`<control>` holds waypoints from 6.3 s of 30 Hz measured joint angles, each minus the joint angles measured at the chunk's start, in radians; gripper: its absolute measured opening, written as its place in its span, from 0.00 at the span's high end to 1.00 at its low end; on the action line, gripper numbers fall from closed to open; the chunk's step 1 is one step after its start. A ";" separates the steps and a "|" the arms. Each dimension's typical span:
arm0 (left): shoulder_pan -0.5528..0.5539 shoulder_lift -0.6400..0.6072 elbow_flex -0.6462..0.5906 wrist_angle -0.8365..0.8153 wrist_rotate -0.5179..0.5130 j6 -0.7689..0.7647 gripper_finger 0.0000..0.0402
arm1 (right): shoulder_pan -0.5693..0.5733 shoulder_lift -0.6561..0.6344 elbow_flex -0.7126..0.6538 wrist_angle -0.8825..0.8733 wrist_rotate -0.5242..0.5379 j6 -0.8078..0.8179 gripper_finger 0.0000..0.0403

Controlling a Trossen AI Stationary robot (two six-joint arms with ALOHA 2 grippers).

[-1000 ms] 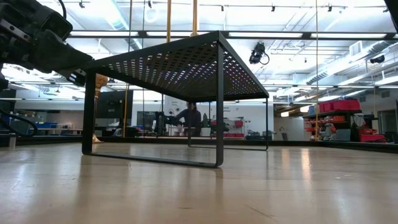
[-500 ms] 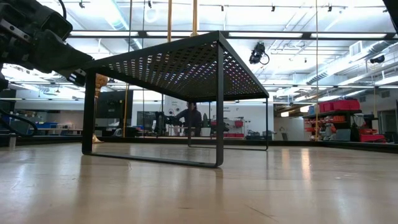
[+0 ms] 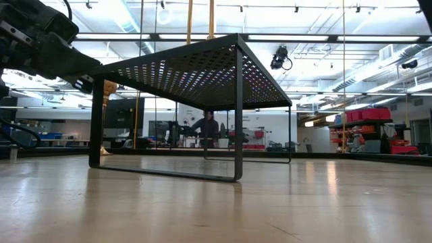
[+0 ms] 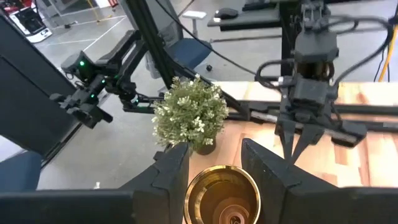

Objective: Stock candles on shelf
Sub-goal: Put the bottom gold candle holder on the shelf, then adjust the scented candles on the shelf

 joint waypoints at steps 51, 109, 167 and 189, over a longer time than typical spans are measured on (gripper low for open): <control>0.000 0.000 0.000 -0.002 0.000 0.000 0.97 | -0.036 -0.043 -0.055 0.099 -0.079 -0.039 0.66; 0.000 0.000 0.000 0.000 0.000 0.000 0.96 | 0.014 -0.223 -0.425 0.350 0.004 0.005 0.66; 0.000 0.000 0.000 0.000 0.000 0.000 0.97 | 0.017 -0.237 -0.462 0.356 0.064 0.046 0.37; 0.000 0.000 0.000 0.000 0.000 0.000 0.97 | 0.017 -0.545 -0.776 0.429 0.196 0.005 0.34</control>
